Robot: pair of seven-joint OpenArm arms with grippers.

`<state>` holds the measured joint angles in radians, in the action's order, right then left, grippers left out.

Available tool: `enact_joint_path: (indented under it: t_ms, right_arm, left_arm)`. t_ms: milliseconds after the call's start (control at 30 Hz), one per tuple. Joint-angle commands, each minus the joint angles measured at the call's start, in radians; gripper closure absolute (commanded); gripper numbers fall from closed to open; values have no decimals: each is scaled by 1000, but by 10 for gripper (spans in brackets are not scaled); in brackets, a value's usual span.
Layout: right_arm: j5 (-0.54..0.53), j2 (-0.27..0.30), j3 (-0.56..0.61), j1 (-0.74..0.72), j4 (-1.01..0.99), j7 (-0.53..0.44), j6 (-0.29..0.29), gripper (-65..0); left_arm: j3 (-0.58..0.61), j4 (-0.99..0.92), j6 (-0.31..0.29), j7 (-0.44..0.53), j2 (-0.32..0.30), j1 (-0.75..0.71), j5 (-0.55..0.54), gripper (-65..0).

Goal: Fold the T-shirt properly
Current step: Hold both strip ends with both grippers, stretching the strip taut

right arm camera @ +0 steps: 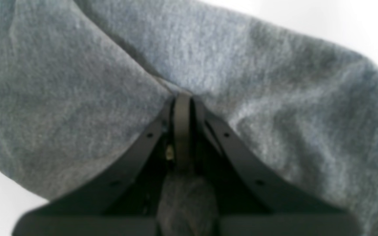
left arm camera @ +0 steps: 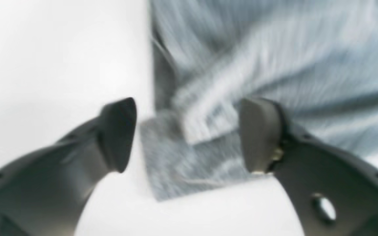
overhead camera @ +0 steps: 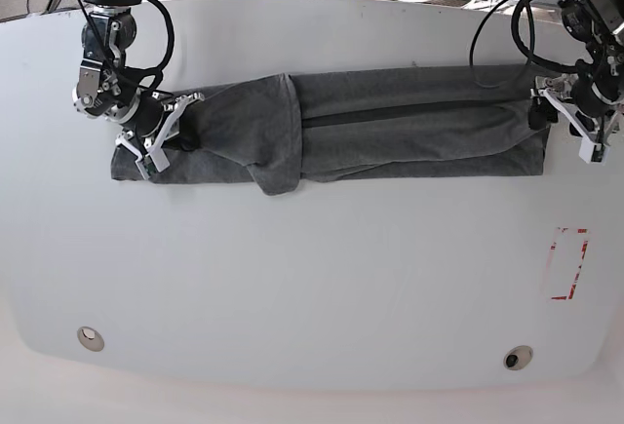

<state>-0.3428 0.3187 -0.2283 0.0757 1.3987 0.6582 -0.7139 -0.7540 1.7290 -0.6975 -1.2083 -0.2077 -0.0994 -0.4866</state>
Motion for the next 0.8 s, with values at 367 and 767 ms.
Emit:
enact_joint_path:
  t_ms: [367, 767]
  right_arm:
    - [55, 4, 0, 2, -2, 59, 16, -24]
    - [55, 3, 2, 2, -2, 59, 16, -24]
  left_arm:
    - [-42, -311, -1, 2, -143, 68, -154, -478]
    - [9, -439, -1, 3, -146, 102, -169, -479]
